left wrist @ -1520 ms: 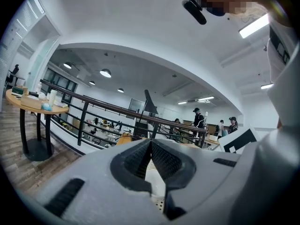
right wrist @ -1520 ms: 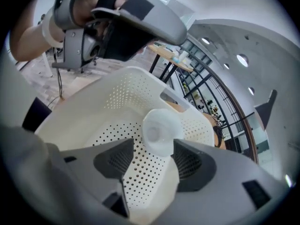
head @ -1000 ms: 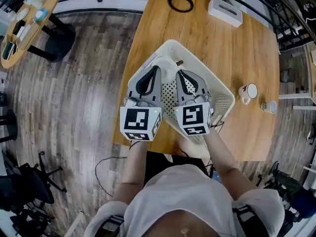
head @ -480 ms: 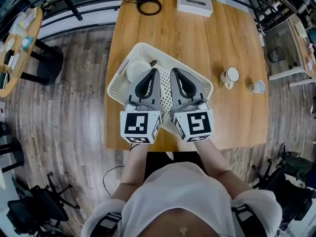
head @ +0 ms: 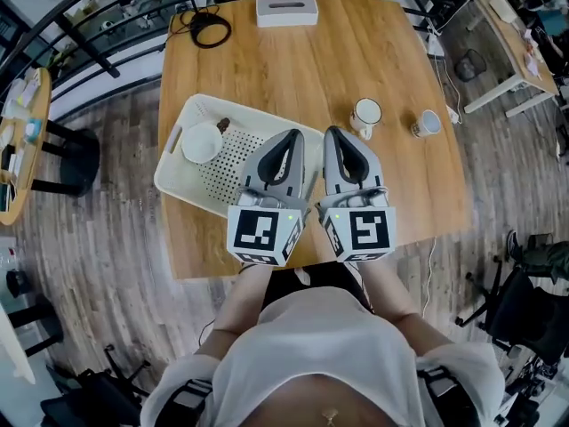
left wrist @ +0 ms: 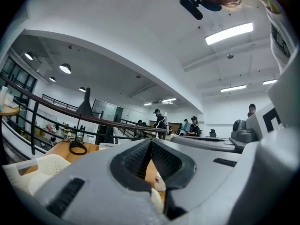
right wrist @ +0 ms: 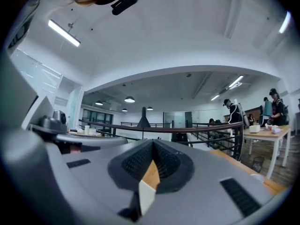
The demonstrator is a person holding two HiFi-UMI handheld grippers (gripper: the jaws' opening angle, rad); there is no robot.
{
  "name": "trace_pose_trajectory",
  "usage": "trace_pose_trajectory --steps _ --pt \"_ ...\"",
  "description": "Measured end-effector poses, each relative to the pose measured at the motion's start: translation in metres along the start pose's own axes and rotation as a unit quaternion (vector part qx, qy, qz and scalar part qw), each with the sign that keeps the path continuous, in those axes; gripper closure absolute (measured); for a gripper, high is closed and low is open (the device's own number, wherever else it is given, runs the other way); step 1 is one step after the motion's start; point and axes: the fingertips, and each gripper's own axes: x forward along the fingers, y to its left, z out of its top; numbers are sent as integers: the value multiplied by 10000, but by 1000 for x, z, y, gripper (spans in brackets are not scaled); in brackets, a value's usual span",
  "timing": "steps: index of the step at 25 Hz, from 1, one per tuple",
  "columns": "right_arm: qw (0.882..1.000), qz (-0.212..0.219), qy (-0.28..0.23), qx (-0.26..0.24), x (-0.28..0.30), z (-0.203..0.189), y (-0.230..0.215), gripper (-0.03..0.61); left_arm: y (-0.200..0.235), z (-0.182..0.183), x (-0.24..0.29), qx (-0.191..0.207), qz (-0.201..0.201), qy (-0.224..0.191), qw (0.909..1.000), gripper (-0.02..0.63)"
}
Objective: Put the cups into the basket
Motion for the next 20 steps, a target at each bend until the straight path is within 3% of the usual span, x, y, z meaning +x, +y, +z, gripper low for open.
trace_pose_trajectory --steps 11,20 --pt "9930 -1157 214 133 -78 -19 -117 568 -116 -23 62 -157 -1000 213 9946 606" --pt "9899 -1377 273 195 -101 -27 -147 568 -157 -32 80 -276 -1355 273 9900 606"
